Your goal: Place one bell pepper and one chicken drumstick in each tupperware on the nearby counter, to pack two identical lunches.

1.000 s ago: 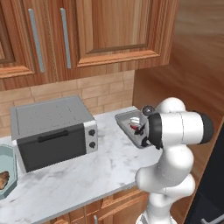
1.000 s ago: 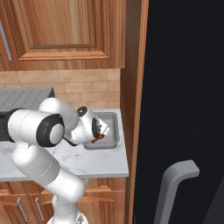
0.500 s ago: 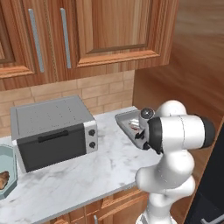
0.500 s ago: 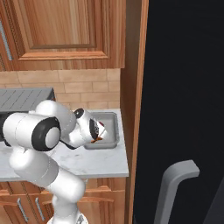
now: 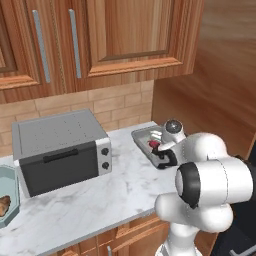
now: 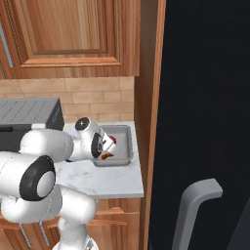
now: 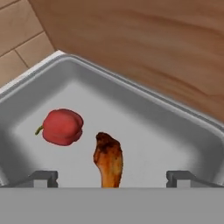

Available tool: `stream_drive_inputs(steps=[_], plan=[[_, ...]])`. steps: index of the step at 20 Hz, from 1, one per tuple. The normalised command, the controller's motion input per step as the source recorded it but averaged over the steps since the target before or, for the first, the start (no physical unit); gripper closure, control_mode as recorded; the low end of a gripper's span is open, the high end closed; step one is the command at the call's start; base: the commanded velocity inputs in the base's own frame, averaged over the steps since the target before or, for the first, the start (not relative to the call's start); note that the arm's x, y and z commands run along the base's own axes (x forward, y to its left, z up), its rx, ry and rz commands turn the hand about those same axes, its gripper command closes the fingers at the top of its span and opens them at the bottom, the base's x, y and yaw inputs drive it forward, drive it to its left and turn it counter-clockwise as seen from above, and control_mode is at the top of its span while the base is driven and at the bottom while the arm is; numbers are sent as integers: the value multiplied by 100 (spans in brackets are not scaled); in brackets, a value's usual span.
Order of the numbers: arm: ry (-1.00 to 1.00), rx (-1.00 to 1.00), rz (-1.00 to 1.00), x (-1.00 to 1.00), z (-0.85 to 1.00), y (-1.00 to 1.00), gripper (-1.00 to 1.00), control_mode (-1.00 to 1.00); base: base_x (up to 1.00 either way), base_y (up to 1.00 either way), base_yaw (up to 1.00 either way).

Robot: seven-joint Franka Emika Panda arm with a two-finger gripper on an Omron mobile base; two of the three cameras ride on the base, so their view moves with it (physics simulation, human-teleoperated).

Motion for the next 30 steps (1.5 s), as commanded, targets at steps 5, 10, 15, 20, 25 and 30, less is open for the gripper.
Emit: stream_drive_inputs(steps=[5, 10, 15, 20, 25, 30], plan=[[16, 20, 0, -20, 100, 0, -100, -100, 0, 0, 0], [14, 9, 0, -55, 53, 26, -100, -100, 0, 0, 0], [0, -3, 5, -97, 0, 73, -100, -100, 0, 0, 0], [-7, -4, 7, -100, 0, 55, -100, -100, 0, 0, 0], [-16, 0, 6, -100, 26, 18, -100, -100, 0, 0, 0], [-10, 0, 12, -100, 45, 20, -100, -100, 0, 0, 0]])
